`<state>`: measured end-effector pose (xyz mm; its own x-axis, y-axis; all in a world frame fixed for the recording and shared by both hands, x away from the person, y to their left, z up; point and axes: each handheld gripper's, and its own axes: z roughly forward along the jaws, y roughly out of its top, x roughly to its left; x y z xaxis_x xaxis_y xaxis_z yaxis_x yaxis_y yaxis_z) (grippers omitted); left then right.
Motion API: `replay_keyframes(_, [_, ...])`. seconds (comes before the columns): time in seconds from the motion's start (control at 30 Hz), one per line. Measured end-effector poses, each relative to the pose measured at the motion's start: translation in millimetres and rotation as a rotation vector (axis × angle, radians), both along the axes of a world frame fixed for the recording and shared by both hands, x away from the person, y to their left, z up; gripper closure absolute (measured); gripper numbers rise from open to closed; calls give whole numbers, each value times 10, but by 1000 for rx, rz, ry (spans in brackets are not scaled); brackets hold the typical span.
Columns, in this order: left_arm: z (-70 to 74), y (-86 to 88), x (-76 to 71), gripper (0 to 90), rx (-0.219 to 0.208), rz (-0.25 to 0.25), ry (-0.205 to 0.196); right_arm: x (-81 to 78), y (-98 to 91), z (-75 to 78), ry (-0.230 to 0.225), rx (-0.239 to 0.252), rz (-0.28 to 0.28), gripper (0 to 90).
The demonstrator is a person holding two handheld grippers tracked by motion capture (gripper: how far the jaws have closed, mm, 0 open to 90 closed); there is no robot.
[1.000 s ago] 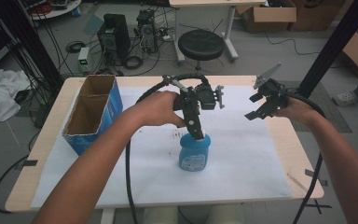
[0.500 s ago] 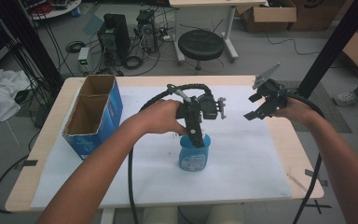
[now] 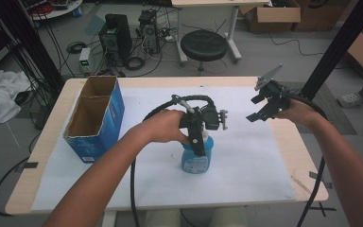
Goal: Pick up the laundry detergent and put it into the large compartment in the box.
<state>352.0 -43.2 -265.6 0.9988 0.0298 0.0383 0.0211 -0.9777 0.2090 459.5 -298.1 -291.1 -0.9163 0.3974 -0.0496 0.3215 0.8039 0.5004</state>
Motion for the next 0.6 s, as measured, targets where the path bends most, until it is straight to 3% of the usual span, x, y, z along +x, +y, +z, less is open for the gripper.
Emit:
replay_keyframes(0.33, [-168,-10,28,210,12,-4,11,4,3,-5,3,-3,-4,164])
replay_keyframes(0.6, [-207,-28,37,219,16,-9,11,8,2,-9,3,-5,-1,165])
